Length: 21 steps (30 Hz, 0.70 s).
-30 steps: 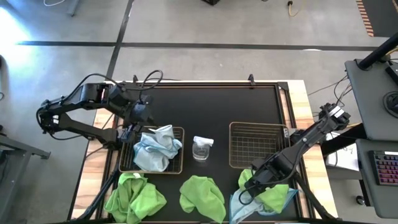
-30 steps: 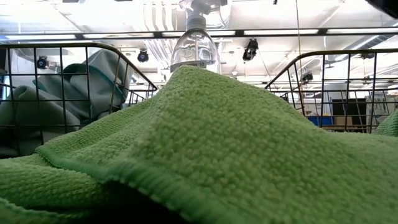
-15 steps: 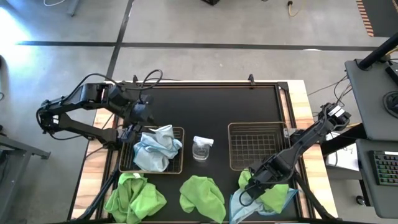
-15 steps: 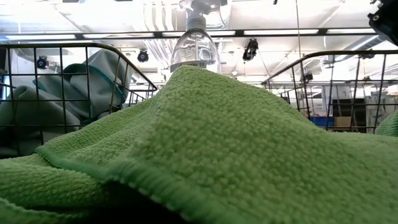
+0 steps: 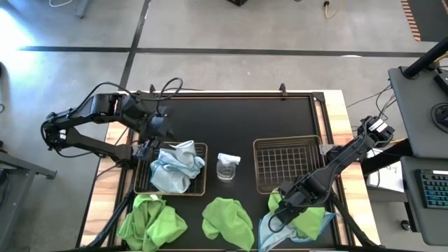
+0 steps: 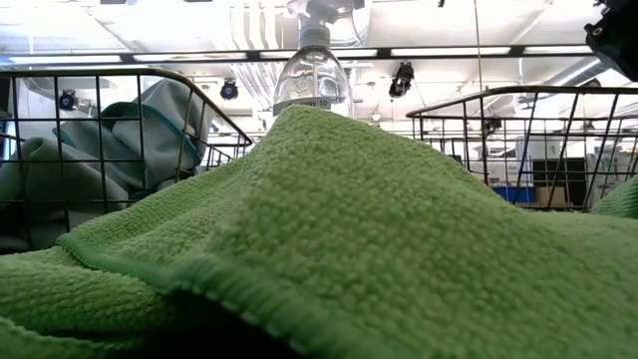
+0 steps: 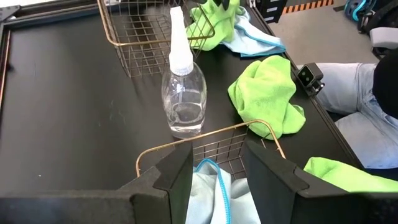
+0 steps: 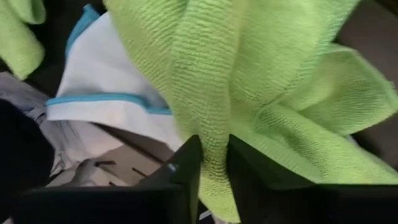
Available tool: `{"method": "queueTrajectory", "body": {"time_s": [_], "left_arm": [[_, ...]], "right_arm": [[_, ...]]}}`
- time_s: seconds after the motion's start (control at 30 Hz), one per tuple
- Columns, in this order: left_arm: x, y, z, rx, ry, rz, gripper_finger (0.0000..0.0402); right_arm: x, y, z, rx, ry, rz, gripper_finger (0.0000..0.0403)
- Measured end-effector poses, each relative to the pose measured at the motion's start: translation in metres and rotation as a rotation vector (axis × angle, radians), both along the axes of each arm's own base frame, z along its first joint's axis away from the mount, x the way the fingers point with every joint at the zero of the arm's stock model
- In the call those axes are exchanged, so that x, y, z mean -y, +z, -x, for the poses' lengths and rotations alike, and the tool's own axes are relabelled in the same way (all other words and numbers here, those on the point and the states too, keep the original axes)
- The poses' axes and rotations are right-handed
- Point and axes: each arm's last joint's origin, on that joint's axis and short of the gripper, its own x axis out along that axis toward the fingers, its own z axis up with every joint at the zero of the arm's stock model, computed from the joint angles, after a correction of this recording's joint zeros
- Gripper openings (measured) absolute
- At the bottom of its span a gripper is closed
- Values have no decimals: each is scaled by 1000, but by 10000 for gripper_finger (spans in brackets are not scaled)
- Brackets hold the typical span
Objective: Sort microfiber towel by color & place in baskets
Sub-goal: Put the green microfiber towel into the right wire basket
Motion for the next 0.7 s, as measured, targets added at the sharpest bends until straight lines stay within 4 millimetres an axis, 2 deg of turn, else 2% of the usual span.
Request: {"method": "queueTrajectory", "body": {"time_s": [0.17,0.47,0.7], "left_arm": [[0,0,0,0,0,0,127],[0,0,0,0,0,0,127],[0,0,0,0,0,0,127]], "right_arm": [[-5,3,-6,61,10,-62,13],[-13,31,-17,152,39,-120,10],[-12,55,-14,106,58,-71,9]]}}
